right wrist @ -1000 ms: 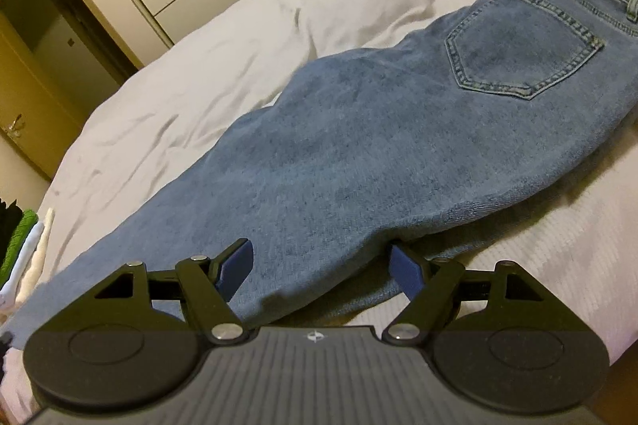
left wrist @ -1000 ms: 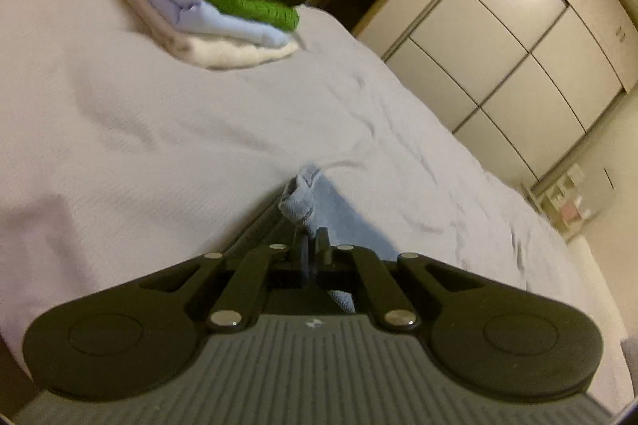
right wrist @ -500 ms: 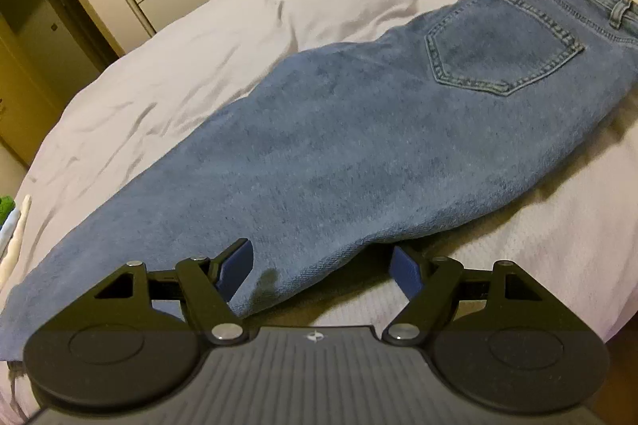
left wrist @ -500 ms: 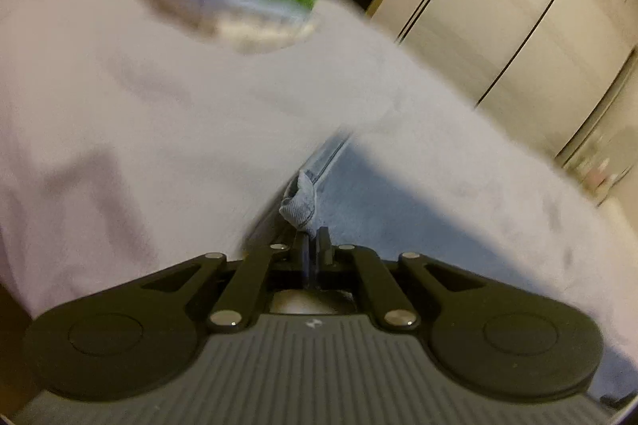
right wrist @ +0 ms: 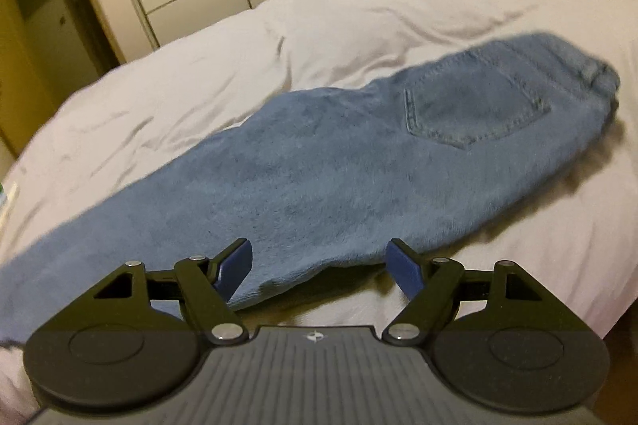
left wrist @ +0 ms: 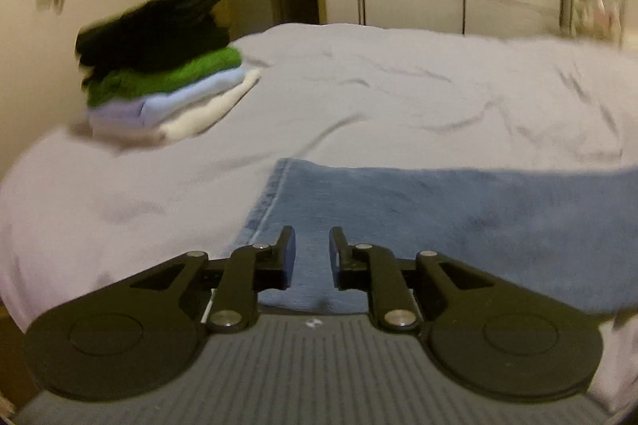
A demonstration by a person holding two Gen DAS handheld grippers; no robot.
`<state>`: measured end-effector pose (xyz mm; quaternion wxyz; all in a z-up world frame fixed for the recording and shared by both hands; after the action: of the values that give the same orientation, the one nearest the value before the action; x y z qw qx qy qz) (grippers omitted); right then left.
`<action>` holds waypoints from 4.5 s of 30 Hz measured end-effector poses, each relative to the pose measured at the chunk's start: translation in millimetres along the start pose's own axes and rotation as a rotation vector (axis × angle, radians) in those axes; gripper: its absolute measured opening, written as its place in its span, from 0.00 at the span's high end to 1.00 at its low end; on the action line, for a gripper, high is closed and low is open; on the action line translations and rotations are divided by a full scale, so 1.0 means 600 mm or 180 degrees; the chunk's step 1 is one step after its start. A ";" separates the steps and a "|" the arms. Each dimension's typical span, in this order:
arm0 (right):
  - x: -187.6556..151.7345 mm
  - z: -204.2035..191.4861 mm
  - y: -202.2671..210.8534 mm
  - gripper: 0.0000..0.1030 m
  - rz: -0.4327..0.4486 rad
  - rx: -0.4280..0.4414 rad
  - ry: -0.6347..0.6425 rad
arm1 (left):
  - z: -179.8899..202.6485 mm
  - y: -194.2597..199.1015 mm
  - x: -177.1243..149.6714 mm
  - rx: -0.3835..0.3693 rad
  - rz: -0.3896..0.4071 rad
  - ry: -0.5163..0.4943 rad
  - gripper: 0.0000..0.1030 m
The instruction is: Fold clothes
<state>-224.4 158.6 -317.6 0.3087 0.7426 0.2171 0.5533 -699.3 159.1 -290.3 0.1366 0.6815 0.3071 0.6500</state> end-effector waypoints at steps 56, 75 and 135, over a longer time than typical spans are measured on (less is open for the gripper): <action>-0.070 0.014 0.242 0.00 0.0115 -0.0389 0.0046 | 0.188 0.280 -0.043 -0.0728 -0.0334 -0.0713 0.27; -0.089 -0.042 0.265 0.00 0.0076 -0.0146 0.0278 | 0.180 0.308 -0.049 -0.0666 -0.0308 -0.0722 0.26; -0.084 -0.078 0.141 0.00 -0.0429 0.0063 0.0369 | 0.007 0.122 -0.039 -0.0936 -0.0946 0.0733 0.39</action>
<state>-285.6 74.7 -284.0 0.3248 0.6960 0.2897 0.5711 -677.0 89.5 -266.6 0.2926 0.5230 0.3196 0.7340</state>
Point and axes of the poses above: each gripper's, at about its wrist camera, not at the fingertips, and y roughly against the way its jaws point, z to its right, x to its top, the point moved 2 cm from there along -y, roughly the way its jaws point, and after that the axes turned 3 degrees about -z, right-handed, at the moved point
